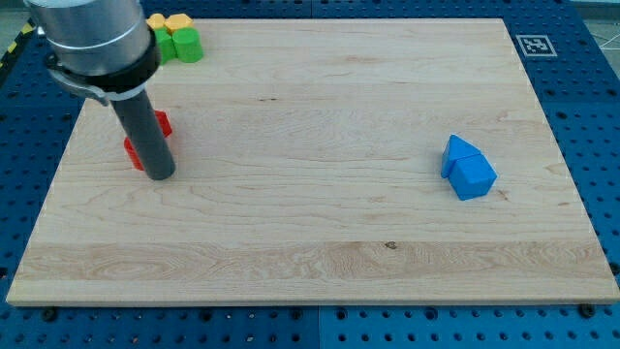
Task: Slide red circle along with the red star towards the top left
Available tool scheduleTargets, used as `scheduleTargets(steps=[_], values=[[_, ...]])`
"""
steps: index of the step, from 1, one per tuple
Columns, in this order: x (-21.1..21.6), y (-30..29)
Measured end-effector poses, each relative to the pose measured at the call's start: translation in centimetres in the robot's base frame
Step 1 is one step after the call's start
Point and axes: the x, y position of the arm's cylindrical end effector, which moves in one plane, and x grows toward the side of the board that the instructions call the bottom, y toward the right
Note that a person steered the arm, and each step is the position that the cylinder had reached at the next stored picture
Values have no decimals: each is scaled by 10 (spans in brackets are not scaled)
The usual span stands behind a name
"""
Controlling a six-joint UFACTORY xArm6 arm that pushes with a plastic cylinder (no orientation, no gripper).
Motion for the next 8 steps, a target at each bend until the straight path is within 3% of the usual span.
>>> scheduleTargets(steps=[5,8], values=[[16,-37],[-2,-40]])
